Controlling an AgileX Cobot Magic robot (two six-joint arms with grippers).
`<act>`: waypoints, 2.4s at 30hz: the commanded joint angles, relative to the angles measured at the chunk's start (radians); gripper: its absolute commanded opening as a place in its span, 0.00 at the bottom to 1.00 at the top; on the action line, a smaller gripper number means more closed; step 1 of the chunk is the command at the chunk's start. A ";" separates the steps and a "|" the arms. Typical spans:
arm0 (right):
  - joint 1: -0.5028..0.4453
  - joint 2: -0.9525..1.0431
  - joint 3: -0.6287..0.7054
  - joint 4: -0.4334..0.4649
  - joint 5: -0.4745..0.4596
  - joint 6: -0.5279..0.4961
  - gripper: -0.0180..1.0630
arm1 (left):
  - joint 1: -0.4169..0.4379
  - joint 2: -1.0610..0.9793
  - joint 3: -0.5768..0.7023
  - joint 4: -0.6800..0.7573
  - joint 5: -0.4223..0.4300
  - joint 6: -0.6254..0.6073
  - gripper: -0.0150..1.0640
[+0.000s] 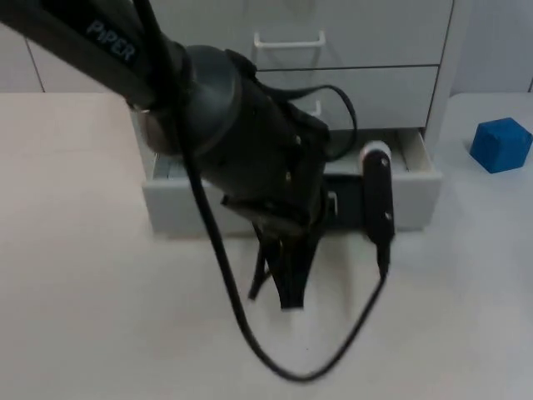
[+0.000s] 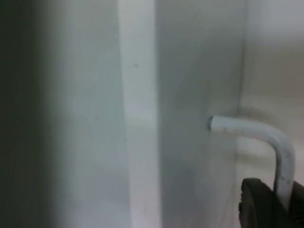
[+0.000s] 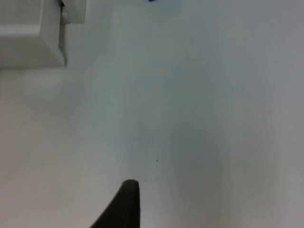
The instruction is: Open the drawer with the left hand, place the block into the drawer with the right hand, then close the drawer with the left hand.
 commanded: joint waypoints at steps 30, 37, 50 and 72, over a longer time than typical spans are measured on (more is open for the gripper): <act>-0.001 -0.002 -0.011 0.002 -0.015 -0.009 0.98 | -0.136 -0.086 0.121 -0.186 -0.048 -0.005 0.56; -0.001 -0.002 -0.011 -0.001 -0.015 -0.009 0.98 | -0.136 -0.164 0.121 -0.300 0.004 0.064 0.70; -0.001 -0.002 -0.011 -0.001 -0.013 -0.009 0.98 | -0.133 -0.407 0.121 -1.052 0.195 0.560 0.70; -0.001 -0.002 -0.011 0.001 -0.004 -0.009 0.98 | 0.362 -0.638 0.330 -1.324 0.273 0.537 0.70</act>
